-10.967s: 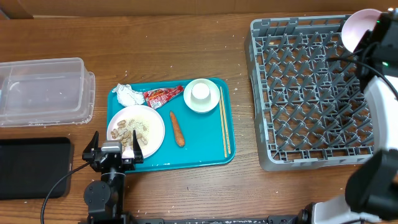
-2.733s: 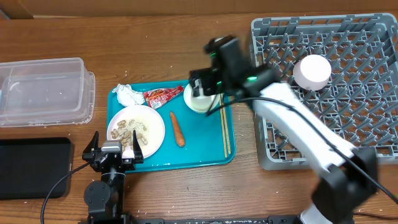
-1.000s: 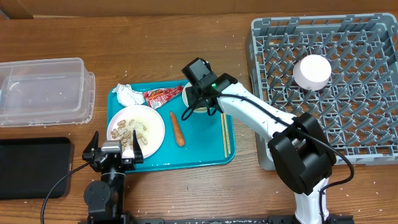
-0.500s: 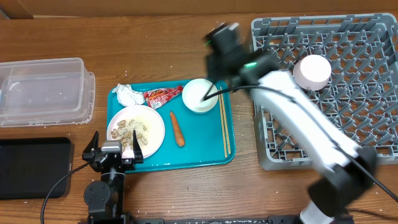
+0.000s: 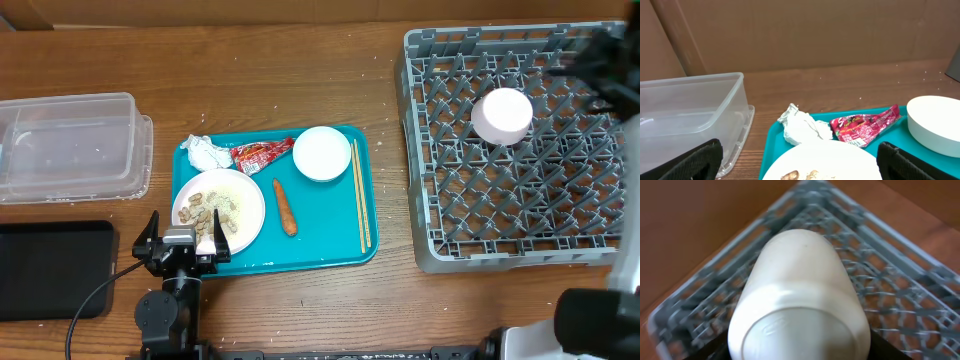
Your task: Sort waste into correct bins and load items into the dishwasher
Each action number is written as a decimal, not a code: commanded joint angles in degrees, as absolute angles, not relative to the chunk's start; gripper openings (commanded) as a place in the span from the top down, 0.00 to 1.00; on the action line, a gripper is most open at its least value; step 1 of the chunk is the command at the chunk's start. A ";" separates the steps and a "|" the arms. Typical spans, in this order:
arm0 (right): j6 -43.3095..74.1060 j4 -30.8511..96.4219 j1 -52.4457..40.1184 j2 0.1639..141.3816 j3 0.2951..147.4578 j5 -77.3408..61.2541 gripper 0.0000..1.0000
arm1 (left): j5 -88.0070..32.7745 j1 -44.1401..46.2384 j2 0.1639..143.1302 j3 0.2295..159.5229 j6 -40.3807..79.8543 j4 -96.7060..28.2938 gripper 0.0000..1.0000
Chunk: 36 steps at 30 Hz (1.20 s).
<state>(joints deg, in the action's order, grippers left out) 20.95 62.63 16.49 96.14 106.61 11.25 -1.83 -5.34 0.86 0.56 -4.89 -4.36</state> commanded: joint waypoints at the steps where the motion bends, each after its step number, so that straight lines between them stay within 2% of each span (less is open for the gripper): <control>1: 21.06 62.92 22.33 99.20 106.83 6.50 0.45 | -1.48 -5.72 0.27 0.30 -4.71 -4.40 0.00; 5: 21.06 64.25 26.52 104.07 106.83 4.08 0.44 | -1.48 -5.72 0.27 0.30 -4.71 -4.40 0.00; 8: 21.04 65.01 27.51 107.20 106.83 2.79 0.39 | -1.48 -5.72 0.27 0.30 -4.71 -4.40 0.00; 10: 20.99 65.12 27.51 108.86 106.83 2.83 0.31 | -1.48 -5.72 0.27 0.30 -4.71 -4.40 0.00; 14: 21.04 65.73 27.29 109.08 106.85 2.50 0.30 | -1.48 -5.72 0.27 0.30 -4.71 -4.40 0.00; 19: 21.04 67.37 27.29 108.97 106.85 0.89 0.18 | -1.48 -5.72 0.27 0.30 -4.71 -4.40 0.00; 24: 21.02 69.08 27.29 107.96 106.91 -3.53 0.14 | -1.48 -5.72 0.27 0.30 -4.71 -4.40 0.00; 27: 20.01 70.89 26.87 105.36 106.91 -12.80 0.12 | -1.48 -5.72 0.27 0.30 -4.71 -4.40 0.00; 32: 13.32 71.92 22.61 102.89 106.91 -29.12 0.13 | -1.48 -5.72 0.27 0.30 -4.71 -4.40 0.00; 36: 11.81 71.46 12.99 103.00 106.67 -28.91 0.13 | -1.48 -5.72 0.27 0.30 -4.71 -4.40 0.00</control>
<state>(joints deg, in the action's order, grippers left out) 15.40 71.96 20.80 104.92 106.34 -23.03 -1.85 -5.34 0.86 0.56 -4.86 -4.36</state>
